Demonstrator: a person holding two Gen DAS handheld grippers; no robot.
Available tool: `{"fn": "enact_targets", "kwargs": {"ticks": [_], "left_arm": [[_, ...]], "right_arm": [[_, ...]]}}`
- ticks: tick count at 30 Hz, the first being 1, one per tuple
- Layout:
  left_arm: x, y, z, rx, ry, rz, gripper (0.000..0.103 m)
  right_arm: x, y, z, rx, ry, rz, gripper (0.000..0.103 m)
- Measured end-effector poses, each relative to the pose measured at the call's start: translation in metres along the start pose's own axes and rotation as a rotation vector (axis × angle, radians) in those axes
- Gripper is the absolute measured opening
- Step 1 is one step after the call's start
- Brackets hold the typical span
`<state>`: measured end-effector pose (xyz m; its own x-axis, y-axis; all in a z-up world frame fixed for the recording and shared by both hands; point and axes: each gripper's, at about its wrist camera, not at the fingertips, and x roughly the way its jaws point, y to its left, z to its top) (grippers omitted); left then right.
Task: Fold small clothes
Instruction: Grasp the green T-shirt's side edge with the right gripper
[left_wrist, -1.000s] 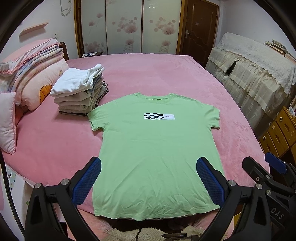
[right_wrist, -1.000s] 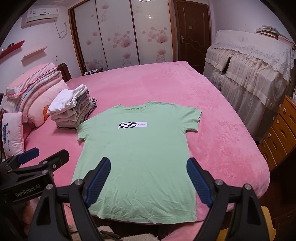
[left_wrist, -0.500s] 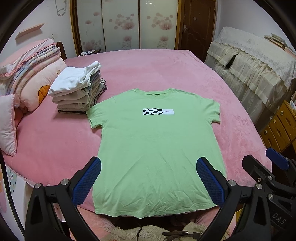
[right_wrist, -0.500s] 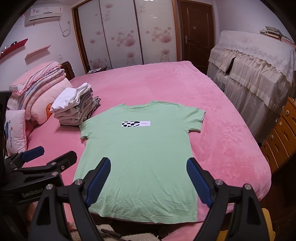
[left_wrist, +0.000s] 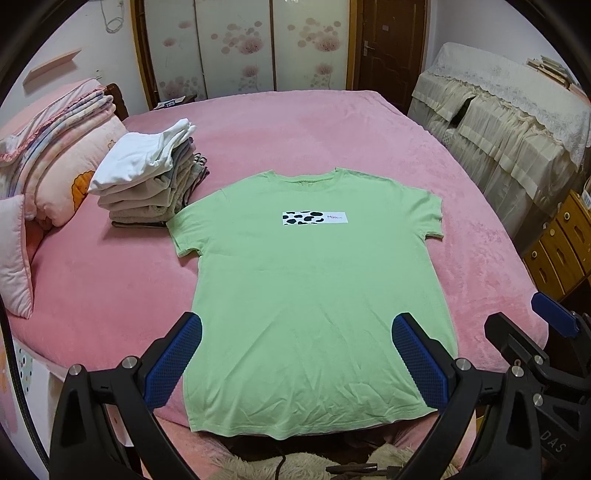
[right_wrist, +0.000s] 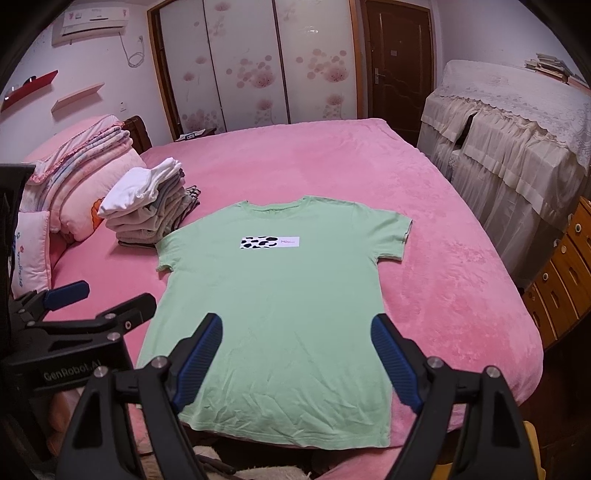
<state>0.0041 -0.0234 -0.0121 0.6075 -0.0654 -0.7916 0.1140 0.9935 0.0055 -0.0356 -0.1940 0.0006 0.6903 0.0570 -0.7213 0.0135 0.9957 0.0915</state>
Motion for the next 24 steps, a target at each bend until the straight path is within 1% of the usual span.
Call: {"fn": "enact_targets", "kwargs": {"ticks": [2, 6, 9, 13, 16, 20, 23, 24], "left_arm": [[0.005, -0.003, 0.005, 0.019, -0.005, 0.006, 0.102], [0.012, -0.016, 0.022, 0.095, -0.034, 0.028, 0.102], [0.015, -0.027, 0.04, 0.13, -0.058, 0.006, 0.102], [0.019, -0.039, 0.069, 0.139, -0.078, -0.032, 0.102], [0.023, -0.053, 0.097, 0.16, -0.1, -0.058, 0.102], [0.031, -0.07, 0.129, 0.188, -0.162, -0.066, 0.102], [0.046, -0.086, 0.153, 0.218, -0.231, -0.03, 0.102], [0.055, -0.093, 0.162, 0.226, -0.253, -0.011, 0.102]], "right_arm": [[0.005, -0.004, 0.002, -0.001, 0.01, 0.002, 0.076], [0.019, -0.018, 0.011, 0.006, 0.032, 0.01, 0.073], [0.026, -0.03, 0.024, 0.012, 0.036, 0.009, 0.071], [0.033, -0.047, 0.045, 0.023, 0.028, 0.006, 0.066], [0.034, -0.059, 0.066, 0.001, -0.011, -0.032, 0.064], [0.037, -0.076, 0.096, -0.024, -0.061, -0.088, 0.064], [0.046, -0.093, 0.115, -0.024, -0.082, -0.103, 0.064], [0.052, -0.1, 0.122, -0.025, -0.091, -0.121, 0.064]]}}
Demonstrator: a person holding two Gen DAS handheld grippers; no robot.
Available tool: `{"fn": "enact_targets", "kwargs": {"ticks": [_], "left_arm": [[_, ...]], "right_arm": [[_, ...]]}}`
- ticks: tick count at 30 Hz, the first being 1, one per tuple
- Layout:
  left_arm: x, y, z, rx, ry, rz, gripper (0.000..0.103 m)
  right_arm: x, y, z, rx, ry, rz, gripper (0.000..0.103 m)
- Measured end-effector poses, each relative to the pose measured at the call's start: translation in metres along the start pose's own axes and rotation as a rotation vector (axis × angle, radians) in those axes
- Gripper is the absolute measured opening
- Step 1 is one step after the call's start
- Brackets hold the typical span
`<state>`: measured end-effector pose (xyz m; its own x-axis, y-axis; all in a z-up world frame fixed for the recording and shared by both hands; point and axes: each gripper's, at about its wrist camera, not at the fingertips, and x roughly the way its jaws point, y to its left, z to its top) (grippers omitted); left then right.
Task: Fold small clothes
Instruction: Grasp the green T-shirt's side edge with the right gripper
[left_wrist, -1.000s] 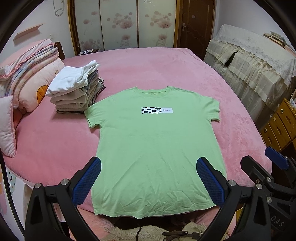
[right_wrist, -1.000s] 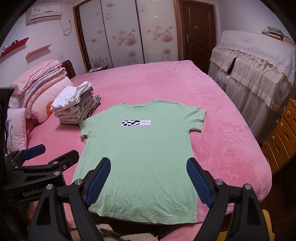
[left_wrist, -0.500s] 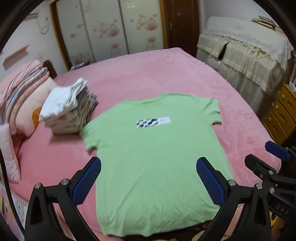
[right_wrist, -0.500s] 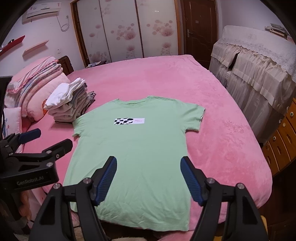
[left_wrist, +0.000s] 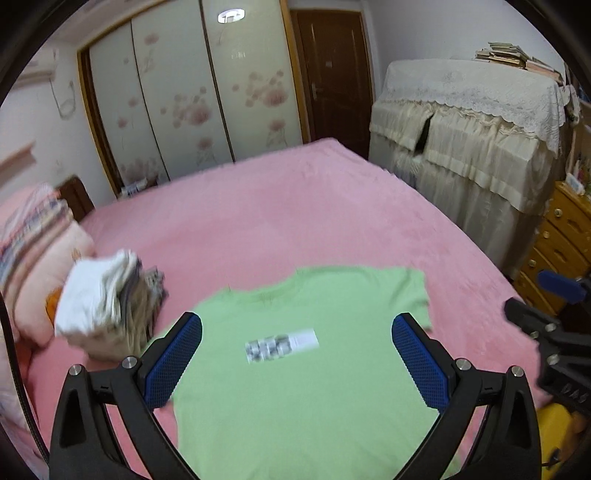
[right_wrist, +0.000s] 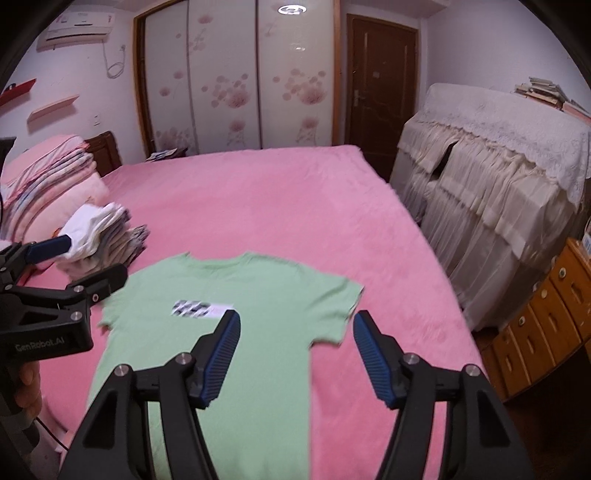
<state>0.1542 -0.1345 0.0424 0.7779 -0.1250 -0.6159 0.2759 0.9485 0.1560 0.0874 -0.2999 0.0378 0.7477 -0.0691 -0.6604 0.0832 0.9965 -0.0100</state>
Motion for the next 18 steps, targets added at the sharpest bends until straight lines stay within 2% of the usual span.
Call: {"fn": "enact_targets", "kwargs": {"ticks": [4, 8, 12, 18], "left_arm": [[0.052, -0.015, 0.016, 0.012, -0.004, 0.016, 0.102], [0.119, -0.031, 0.018, -0.013, 0.083, -0.033, 0.102], [0.172, -0.048, 0.0, -0.042, 0.15, -0.062, 0.102], [0.226, -0.085, -0.035, -0.029, 0.177, -0.061, 0.102]], "right_arm": [[0.039, -0.024, 0.017, 0.007, 0.015, -0.043, 0.063], [0.101, -0.052, 0.02, 0.034, 0.086, -0.034, 0.049], [0.155, -0.077, 0.004, 0.095, 0.152, 0.003, 0.046], [0.233, -0.103, -0.025, 0.199, 0.257, 0.053, 0.046]]}}
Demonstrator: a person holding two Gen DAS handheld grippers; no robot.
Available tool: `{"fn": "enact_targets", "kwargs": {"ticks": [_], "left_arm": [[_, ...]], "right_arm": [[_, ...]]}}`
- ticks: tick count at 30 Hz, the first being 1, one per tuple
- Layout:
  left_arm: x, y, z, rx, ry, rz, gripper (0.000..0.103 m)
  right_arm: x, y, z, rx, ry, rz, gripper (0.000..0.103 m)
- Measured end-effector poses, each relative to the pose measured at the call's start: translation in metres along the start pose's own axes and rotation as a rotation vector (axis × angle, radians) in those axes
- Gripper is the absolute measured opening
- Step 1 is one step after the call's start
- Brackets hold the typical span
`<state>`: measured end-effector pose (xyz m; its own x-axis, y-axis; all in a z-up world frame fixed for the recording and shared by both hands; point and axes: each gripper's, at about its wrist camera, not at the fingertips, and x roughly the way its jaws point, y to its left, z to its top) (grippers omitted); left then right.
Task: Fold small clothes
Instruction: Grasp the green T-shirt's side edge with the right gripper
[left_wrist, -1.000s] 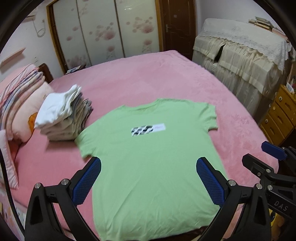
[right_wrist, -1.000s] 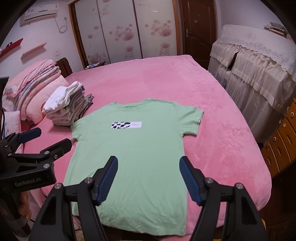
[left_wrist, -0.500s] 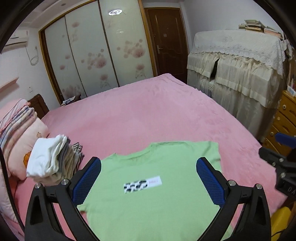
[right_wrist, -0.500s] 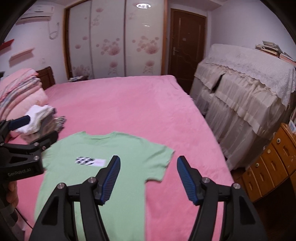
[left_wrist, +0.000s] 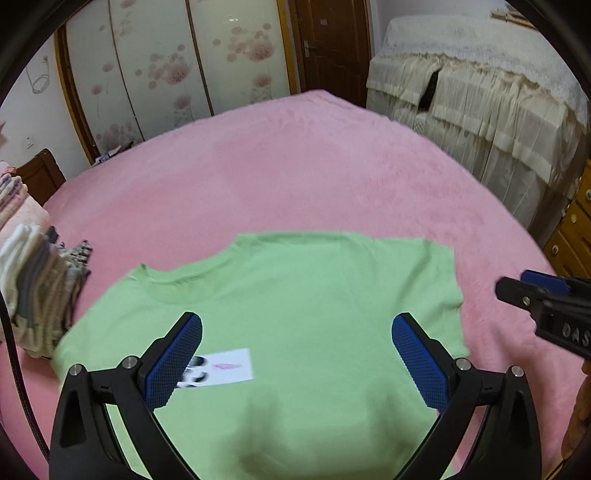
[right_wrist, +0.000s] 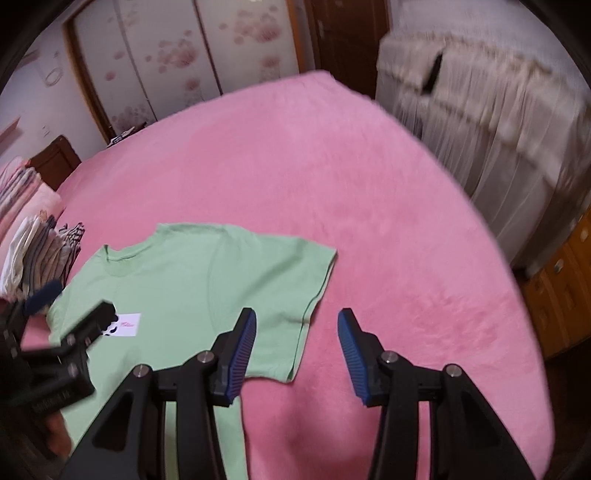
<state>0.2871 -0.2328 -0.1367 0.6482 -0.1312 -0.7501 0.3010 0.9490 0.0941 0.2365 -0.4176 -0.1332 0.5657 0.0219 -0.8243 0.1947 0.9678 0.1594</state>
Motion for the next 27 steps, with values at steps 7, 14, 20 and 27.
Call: {"fn": "enact_targets", "kwargs": {"ticks": [7, 14, 20, 27], "left_arm": [[0.048, -0.029, -0.011, 0.031, 0.042, -0.011, 0.102], [0.073, -0.033, 0.007, 0.031, 0.069, -0.03, 0.087], [0.085, -0.028, 0.005, 0.016, 0.09, -0.043, 0.078], [0.094, -0.022, 0.007, -0.002, 0.123, -0.069, 0.06]], "right_arm": [[0.055, -0.017, -0.013, 0.066, 0.087, 0.019, 0.046], [0.075, -0.016, -0.031, 0.077, 0.13, 0.052, 0.046], [0.087, -0.018, -0.027, 0.105, 0.105, 0.064, 0.037], [0.091, -0.018, -0.025, 0.111, 0.065, 0.096, 0.003]]}}
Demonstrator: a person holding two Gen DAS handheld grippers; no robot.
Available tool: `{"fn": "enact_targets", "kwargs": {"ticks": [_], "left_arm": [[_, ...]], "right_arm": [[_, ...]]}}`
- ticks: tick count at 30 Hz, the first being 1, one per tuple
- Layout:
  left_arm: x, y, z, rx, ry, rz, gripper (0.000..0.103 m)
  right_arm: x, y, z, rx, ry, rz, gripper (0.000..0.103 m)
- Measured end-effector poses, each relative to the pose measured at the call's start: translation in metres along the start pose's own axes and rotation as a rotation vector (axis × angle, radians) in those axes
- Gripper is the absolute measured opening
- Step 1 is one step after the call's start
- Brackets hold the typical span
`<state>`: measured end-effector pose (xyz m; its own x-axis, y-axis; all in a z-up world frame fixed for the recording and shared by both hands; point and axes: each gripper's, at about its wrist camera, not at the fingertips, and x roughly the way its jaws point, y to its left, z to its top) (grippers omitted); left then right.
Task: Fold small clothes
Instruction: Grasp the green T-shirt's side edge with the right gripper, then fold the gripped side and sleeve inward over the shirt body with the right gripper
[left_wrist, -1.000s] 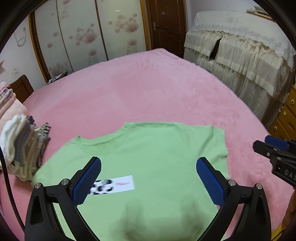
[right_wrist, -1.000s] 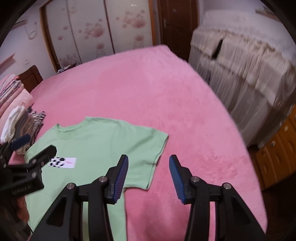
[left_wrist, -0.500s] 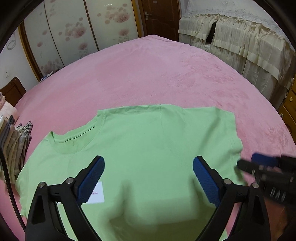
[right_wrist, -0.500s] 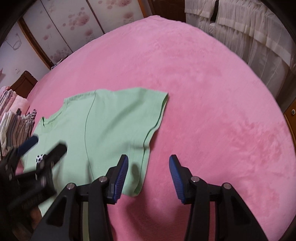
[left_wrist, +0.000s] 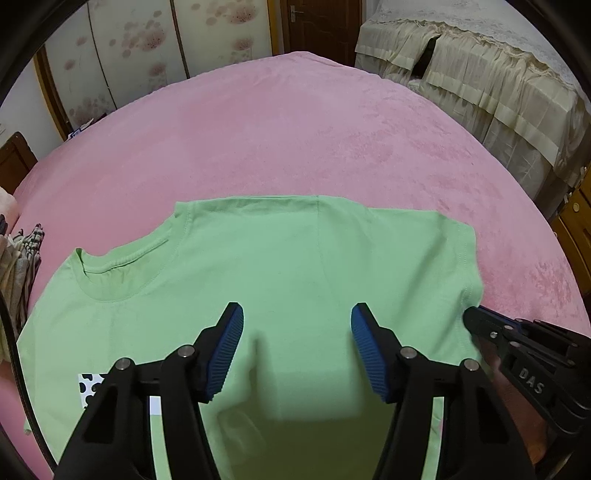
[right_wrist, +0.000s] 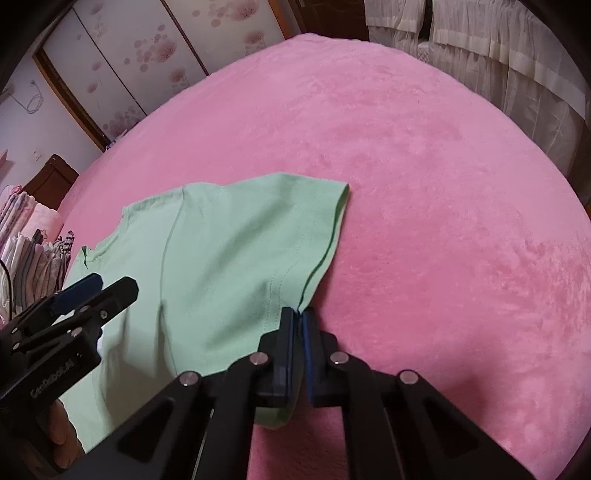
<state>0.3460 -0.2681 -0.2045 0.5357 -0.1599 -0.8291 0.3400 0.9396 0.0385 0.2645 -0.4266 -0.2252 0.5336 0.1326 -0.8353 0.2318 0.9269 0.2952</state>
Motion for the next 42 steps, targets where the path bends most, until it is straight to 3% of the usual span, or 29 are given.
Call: {"fn": "enact_targets", "kwargs": {"ticks": [5, 11, 16, 22, 26, 29, 34, 39, 42], "left_arm": [[-0.01, 0.011, -0.002, 0.003, -0.029, 0.064, 0.06], [-0.024, 0.057, -0.007, -0.102, -0.018, 0.104, 0.06], [-0.031, 0.095, -0.019, -0.167, -0.001, 0.125, 0.06], [-0.031, 0.118, -0.034, -0.2, 0.026, 0.128, 0.06], [-0.027, 0.117, -0.039, -0.187, 0.048, 0.089, 0.06], [-0.026, 0.113, -0.037, -0.161, 0.04, 0.069, 0.06], [-0.021, 0.098, -0.025, -0.134, 0.04, 0.0, 0.06], [-0.006, 0.077, -0.011, -0.071, 0.084, -0.083, 0.06], [0.004, 0.063, -0.005, -0.029, 0.121, -0.168, 0.06]], "right_arm": [[-0.023, 0.016, 0.004, -0.045, -0.072, 0.007, 0.002], [-0.038, 0.064, 0.016, -0.143, -0.108, 0.051, 0.002], [-0.021, 0.121, 0.013, -0.249, -0.067, 0.083, 0.002], [0.016, 0.154, -0.006, -0.322, 0.019, 0.071, 0.002], [0.019, 0.151, -0.015, -0.316, 0.066, 0.069, 0.003], [-0.006, 0.139, -0.017, -0.301, 0.033, 0.084, 0.005], [-0.048, 0.107, -0.023, -0.292, -0.016, 0.004, 0.006], [-0.061, 0.076, -0.032, -0.238, -0.011, -0.013, 0.007], [-0.059, 0.073, -0.041, -0.252, -0.005, -0.035, 0.019]]}}
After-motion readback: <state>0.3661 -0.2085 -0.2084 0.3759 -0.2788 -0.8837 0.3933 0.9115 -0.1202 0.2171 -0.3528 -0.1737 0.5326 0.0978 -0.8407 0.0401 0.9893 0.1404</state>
